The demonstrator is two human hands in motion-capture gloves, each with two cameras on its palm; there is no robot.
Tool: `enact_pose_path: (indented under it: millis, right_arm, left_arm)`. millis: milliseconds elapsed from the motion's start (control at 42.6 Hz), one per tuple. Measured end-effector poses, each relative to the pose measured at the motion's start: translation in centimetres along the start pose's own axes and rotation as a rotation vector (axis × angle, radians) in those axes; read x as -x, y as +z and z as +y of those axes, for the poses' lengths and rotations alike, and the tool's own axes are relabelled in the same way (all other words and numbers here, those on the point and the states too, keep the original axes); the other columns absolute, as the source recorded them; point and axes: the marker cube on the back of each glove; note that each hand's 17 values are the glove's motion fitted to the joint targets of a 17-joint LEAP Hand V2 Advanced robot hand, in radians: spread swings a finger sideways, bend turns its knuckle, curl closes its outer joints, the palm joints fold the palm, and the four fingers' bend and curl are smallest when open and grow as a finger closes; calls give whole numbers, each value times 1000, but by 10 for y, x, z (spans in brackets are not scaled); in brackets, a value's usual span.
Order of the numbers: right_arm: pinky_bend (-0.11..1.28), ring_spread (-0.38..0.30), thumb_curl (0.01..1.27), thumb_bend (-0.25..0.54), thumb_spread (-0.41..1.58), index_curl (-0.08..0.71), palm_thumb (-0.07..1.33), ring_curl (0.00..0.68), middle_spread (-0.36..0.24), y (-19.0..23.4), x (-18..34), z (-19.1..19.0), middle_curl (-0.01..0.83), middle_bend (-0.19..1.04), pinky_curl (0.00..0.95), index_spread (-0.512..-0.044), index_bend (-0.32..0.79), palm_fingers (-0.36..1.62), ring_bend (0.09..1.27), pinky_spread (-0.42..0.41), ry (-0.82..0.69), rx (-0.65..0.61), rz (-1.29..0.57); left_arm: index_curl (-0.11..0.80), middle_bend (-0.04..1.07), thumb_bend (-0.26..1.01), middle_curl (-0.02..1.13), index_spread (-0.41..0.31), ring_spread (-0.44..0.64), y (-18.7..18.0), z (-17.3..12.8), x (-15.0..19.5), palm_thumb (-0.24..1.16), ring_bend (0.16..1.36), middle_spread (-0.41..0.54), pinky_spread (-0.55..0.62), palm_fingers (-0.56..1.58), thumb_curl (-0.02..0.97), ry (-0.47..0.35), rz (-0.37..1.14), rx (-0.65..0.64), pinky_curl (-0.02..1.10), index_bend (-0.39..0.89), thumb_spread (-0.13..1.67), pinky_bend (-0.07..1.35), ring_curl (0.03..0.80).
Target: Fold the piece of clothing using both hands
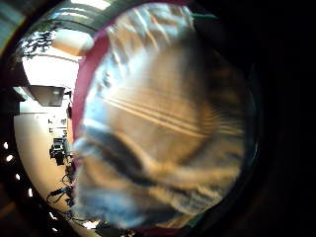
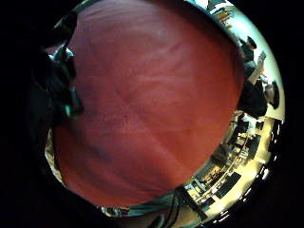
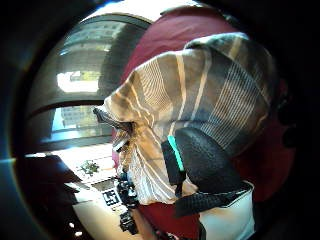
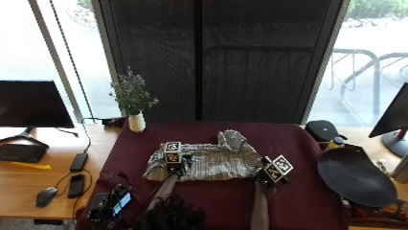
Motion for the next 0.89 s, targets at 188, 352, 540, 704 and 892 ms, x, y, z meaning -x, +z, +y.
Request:
enact_pose_path:
  millis: [188, 352, 540, 704, 892]
  right_arm:
    - [1022, -140, 383, 91, 1154, 48, 809, 480, -34, -6, 32, -8, 351, 245, 443, -302, -87, 838, 940, -222, -138, -161, -353]
    - [918, -198, 460, 148, 1027, 60, 1015, 463, -119, -32, 58, -10, 384, 271, 410, -292, 37, 947, 885, -287, -160, -279, -588]
    - [837, -232, 519, 87, 823, 79, 1061, 441, -189, -82, 135, 55, 396, 232, 383, -295, 51, 983, 807, -313, -339, -166, -837]
    - [798, -243, 562, 42, 713, 84, 1090, 431, -215, -72, 223, 81, 404, 197, 372, -304, 40, 1009, 767, -323, -529, -229, -771]
    - [772, -254, 601, -6, 632, 85, 1109, 426, -215, -27, 300, 160, 412, 186, 368, -307, 37, 1031, 729, -327, -653, -7, -667]
  left_arm:
    - [382, 154, -51, 397, -120, 230, 9, 6, 2, -14, 435, 9, 347, 172, 177, -12, 96, 121, 335, 170, 1224, 395, 338]
    - [389, 168, -28, 381, -115, 289, -12, 5, 8, -26, 441, 36, 386, 163, 172, -32, 105, 245, 338, 173, 1230, 407, 325]
    - [394, 181, 36, 371, -106, 300, -91, 6, 21, 102, 491, 43, 389, 243, 201, 25, 424, 234, 341, 164, 1306, 418, 331]
    - [385, 208, 67, 388, -104, 262, -168, -2, 50, 180, 501, 20, 358, 330, 216, 60, 527, -75, 348, 149, 1372, 427, 333]
    - [376, 213, 80, 406, -104, 234, -215, 23, 84, 217, 504, 6, 326, 354, 220, -5, 445, -166, 357, 142, 1429, 424, 338]
